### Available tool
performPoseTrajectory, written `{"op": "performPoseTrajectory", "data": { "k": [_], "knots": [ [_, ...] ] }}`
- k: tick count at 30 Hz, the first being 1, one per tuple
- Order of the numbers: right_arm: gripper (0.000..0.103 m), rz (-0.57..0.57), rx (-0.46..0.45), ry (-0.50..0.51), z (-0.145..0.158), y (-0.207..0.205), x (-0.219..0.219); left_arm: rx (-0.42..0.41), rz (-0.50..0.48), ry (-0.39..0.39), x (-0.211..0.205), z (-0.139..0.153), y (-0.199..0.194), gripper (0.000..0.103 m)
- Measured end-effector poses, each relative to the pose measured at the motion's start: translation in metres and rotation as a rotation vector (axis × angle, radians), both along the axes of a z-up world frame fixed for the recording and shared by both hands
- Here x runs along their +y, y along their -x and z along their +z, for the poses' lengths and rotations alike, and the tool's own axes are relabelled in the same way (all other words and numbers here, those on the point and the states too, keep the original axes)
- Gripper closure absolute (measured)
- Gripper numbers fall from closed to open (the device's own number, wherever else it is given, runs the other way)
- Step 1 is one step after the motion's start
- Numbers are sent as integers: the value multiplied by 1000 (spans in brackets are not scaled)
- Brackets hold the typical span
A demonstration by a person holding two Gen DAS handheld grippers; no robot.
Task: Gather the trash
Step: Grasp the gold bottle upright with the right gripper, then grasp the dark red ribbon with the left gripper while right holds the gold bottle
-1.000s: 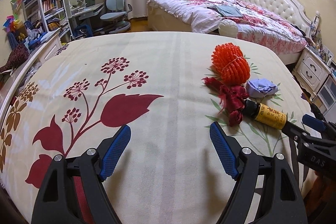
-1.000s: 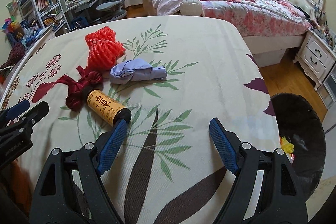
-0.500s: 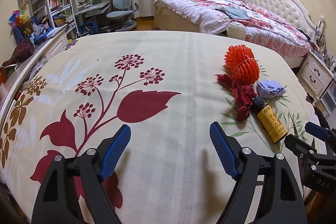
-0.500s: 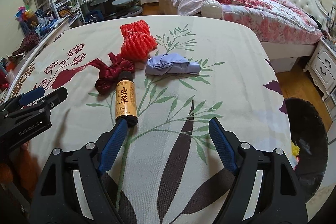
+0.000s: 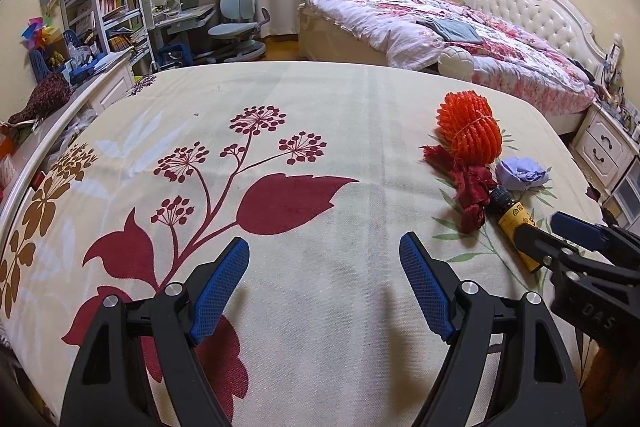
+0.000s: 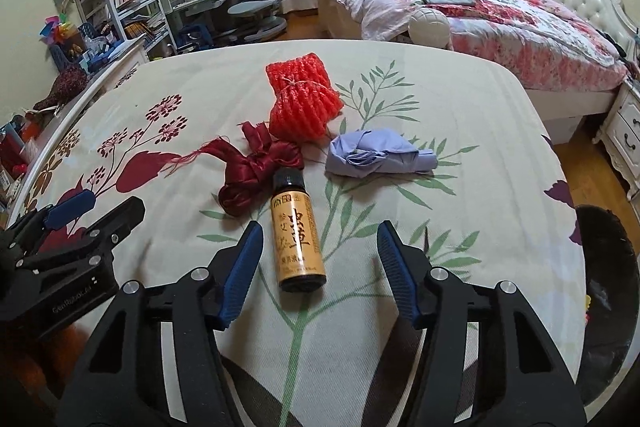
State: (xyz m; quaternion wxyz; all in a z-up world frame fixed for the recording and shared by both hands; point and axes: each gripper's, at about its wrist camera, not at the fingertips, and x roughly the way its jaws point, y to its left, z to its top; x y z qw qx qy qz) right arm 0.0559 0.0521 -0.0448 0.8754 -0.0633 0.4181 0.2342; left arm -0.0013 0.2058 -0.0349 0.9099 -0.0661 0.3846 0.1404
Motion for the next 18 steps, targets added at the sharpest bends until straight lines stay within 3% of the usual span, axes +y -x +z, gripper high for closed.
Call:
{"op": "performPoseTrajectory", "data": {
  "k": [2, 6, 18],
  "knots": [
    [66, 6, 14, 11, -5, -4, 5, -3, -4, -2, -1, 1, 0, 25],
    [79, 14, -3, 40, -5, 0, 7, -4, -19, -3, -3, 1, 0, 25],
    [80, -110, -10, 30, -5, 3, -50, -9, -103, 3, -37, 3, -11, 25]
  ]
}}
